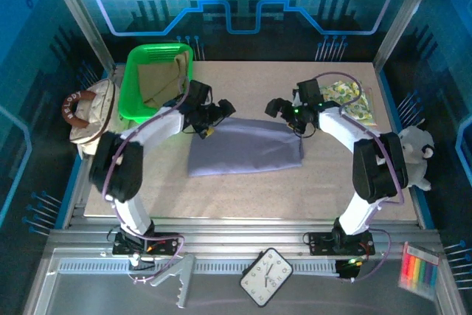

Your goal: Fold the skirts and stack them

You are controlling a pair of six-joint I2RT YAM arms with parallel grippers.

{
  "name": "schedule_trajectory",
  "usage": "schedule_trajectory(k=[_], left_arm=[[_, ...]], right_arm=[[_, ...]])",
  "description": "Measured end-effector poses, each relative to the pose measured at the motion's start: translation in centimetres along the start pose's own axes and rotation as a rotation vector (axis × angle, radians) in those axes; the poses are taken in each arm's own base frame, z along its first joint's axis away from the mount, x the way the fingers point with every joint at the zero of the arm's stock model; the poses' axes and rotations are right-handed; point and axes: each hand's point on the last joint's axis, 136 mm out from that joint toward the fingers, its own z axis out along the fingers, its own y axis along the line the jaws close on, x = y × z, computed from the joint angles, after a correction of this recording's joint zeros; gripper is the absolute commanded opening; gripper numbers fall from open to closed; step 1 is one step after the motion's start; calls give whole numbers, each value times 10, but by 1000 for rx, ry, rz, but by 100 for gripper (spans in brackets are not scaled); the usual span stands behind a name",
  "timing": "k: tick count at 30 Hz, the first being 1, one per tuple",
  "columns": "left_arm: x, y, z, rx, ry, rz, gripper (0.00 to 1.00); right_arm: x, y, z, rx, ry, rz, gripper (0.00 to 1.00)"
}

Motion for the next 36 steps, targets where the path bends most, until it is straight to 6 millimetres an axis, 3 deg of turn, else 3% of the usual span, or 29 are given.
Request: schedule_trajectory(k=[3, 7, 10, 15, 20, 25, 28, 30, 33, 36], left_arm=[[34, 3, -7, 75, 73, -59, 99], [66, 57, 11, -9, 153, -184, 99], [76, 87, 18, -79, 165, -227, 99], [71, 97, 14, -75, 137, -250, 99], [67, 94, 6, -57, 123, -226, 99], [56, 66, -17, 35, 77, -142, 99], [37, 51, -35, 78, 24, -96, 99], [22, 59, -44, 57, -11, -105, 99], [6, 90, -51, -22, -43, -150, 99], [1, 112, -56, -96, -55, -161, 99]], right_arm=[[17, 14, 8, -54, 46, 49, 100], [38, 15, 25, -74, 109, 121, 100], [46, 3, 38, -43, 135, 159, 100], [55, -23, 47, 9, 148, 155, 99], [50, -26, 41, -16, 144, 72, 99], [43, -31, 8, 25, 97, 9, 99], [41, -53, -19, 59, 43, 59, 98], [50, -80, -31, 96, 32, 142, 97], [77, -116, -36, 154, 71, 265, 93], [103, -127, -35, 167, 133, 340, 90]])
